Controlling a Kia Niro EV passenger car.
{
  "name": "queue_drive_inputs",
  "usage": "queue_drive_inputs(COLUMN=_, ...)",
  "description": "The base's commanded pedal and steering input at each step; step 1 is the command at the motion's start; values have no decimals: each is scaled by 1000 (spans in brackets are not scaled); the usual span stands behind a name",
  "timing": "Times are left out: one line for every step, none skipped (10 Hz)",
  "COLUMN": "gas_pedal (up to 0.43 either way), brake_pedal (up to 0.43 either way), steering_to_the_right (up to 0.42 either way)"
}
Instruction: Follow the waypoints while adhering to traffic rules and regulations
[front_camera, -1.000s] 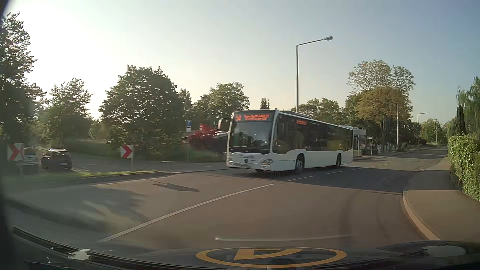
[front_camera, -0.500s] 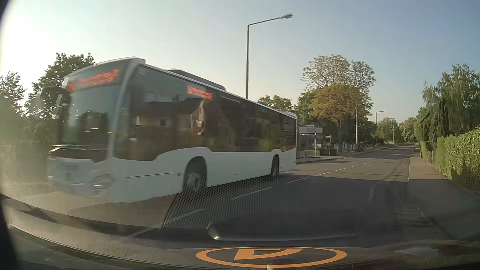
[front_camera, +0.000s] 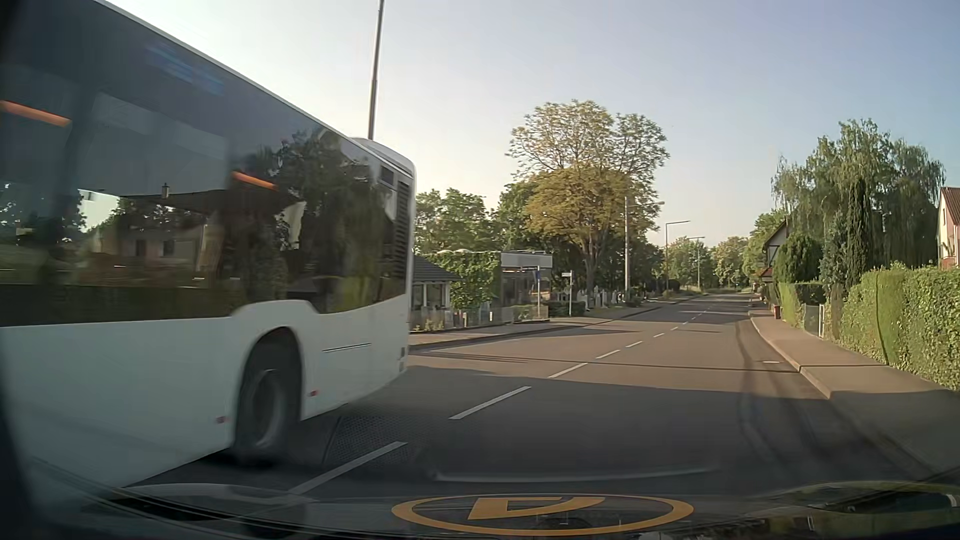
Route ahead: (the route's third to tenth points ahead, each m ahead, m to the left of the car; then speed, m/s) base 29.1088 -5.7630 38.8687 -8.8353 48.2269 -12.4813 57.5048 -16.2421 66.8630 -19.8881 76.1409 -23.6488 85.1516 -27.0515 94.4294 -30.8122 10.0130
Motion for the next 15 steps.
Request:
queue_drive_inputs(gas_pedal=189, brake_pedal=0, steering_to_the_right=140)
queue_drive_inputs(gas_pedal=189, brake_pedal=0, steering_to_the_right=131)
queue_drive_inputs(gas_pedal=209, brake_pedal=0, steering_to_the_right=122)
queue_drive_inputs(gas_pedal=209, brake_pedal=0, steering_to_the_right=116)
queue_drive_inputs(gas_pedal=209, brake_pedal=0, steering_to_the_right=109)
queue_drive_inputs(gas_pedal=220, brake_pedal=0, steering_to_the_right=104)
queue_drive_inputs(gas_pedal=220, brake_pedal=0, steering_to_the_right=97)
queue_drive_inputs(gas_pedal=220, brake_pedal=0, steering_to_the_right=91)
queue_drive_inputs(gas_pedal=220, brake_pedal=0, steering_to_the_right=88)
queue_drive_inputs(gas_pedal=220, brake_pedal=0, steering_to_the_right=84)
queue_drive_inputs(gas_pedal=220, brake_pedal=0, steering_to_the_right=81)
queue_drive_inputs(gas_pedal=220, brake_pedal=0, steering_to_the_right=77)
queue_drive_inputs(gas_pedal=220, brake_pedal=0, steering_to_the_right=71)
queue_drive_inputs(gas_pedal=220, brake_pedal=0, steering_to_the_right=65)
queue_drive_inputs(gas_pedal=220, brake_pedal=0, steering_to_the_right=55)
